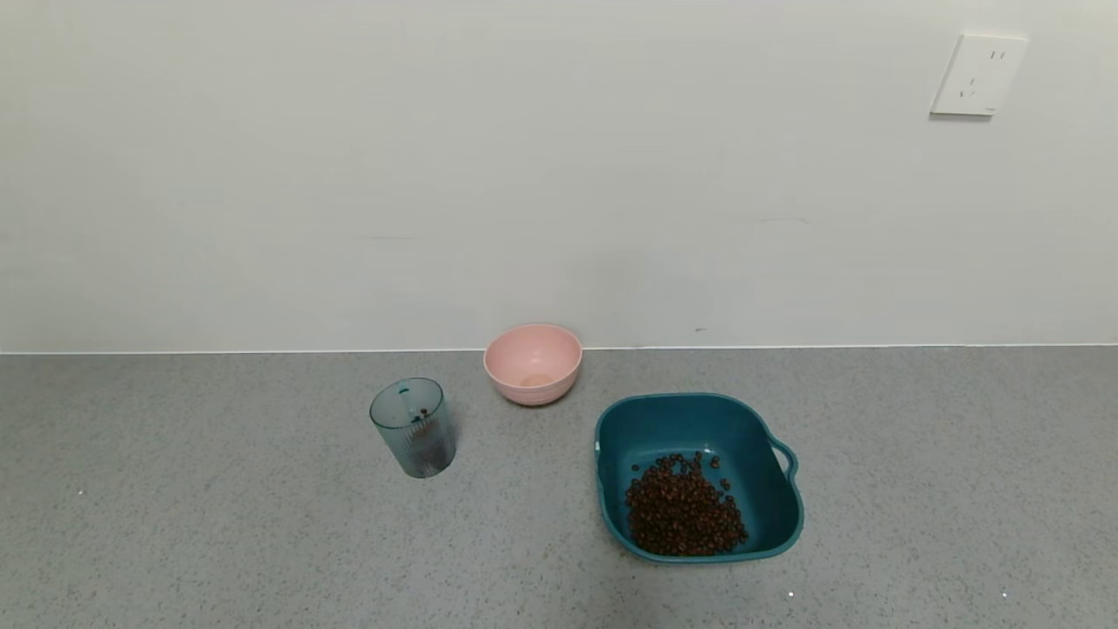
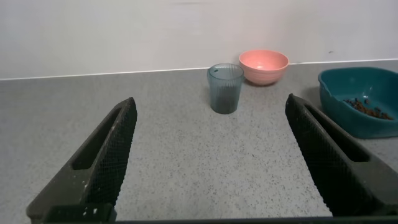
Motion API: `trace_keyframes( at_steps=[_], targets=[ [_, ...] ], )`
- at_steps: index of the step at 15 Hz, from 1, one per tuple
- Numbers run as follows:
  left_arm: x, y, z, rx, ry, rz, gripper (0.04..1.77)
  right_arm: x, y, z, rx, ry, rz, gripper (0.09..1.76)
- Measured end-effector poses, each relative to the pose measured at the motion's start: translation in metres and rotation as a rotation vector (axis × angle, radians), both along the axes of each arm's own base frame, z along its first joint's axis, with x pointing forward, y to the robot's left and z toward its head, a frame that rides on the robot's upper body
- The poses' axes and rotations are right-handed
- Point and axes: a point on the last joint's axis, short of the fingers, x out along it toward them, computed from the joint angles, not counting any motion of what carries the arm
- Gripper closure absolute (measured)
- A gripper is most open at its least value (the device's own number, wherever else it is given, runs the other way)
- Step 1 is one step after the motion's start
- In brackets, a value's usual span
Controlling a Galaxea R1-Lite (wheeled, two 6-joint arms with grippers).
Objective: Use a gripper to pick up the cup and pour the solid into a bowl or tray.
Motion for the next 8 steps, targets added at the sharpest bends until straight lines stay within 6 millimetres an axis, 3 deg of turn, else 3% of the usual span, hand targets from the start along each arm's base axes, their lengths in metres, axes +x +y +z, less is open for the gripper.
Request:
trace_keyframes(
  at_steps=[5,8],
  targets=[
    [0.022,0.0,-0.049,-0.013,0.022,-0.012,0.09,0.0,0.0,0.0,0.0,0.0,-0.001,0.14],
    [0.024,0.0,-0.058,-0.058,0.054,-0.01,0.09,0.0,0.0,0.0,0.0,0.0,0.0,0.14]
  ],
)
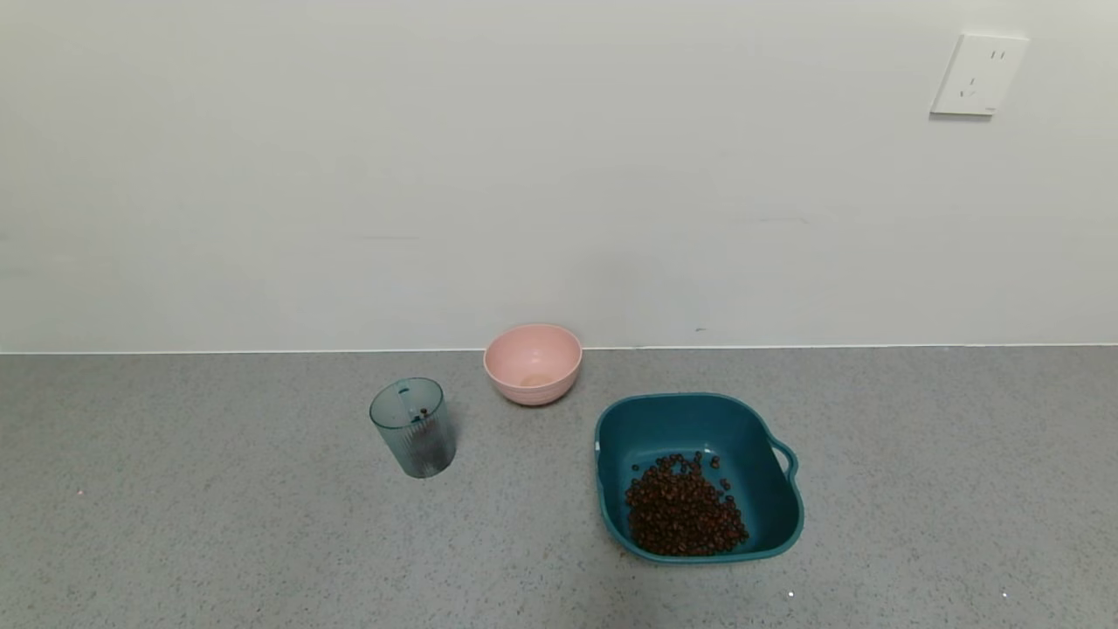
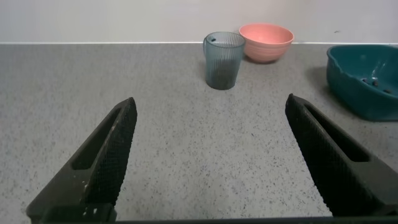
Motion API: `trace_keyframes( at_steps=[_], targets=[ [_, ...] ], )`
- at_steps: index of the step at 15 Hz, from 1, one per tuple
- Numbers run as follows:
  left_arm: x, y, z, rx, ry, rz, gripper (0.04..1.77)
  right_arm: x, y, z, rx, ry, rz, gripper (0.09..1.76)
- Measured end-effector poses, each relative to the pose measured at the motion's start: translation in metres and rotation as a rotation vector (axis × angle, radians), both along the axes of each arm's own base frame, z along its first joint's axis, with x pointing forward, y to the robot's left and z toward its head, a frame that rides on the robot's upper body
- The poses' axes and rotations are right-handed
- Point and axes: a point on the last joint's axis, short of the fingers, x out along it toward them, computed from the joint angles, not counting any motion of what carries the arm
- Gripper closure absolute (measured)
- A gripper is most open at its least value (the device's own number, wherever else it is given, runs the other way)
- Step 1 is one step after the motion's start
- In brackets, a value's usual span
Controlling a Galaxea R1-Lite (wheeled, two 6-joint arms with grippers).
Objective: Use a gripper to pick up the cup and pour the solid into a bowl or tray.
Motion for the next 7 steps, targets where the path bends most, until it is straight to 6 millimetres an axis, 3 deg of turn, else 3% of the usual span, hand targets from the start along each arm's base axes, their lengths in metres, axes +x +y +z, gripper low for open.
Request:
trace_keyframes(
  at_steps=[7],
  targets=[
    [0.0005,0.0007,-0.0078,0.044,0.067,0.031,0.09,0.0,0.0,0.0,0.0,0.0,0.0,0.14]
  ],
)
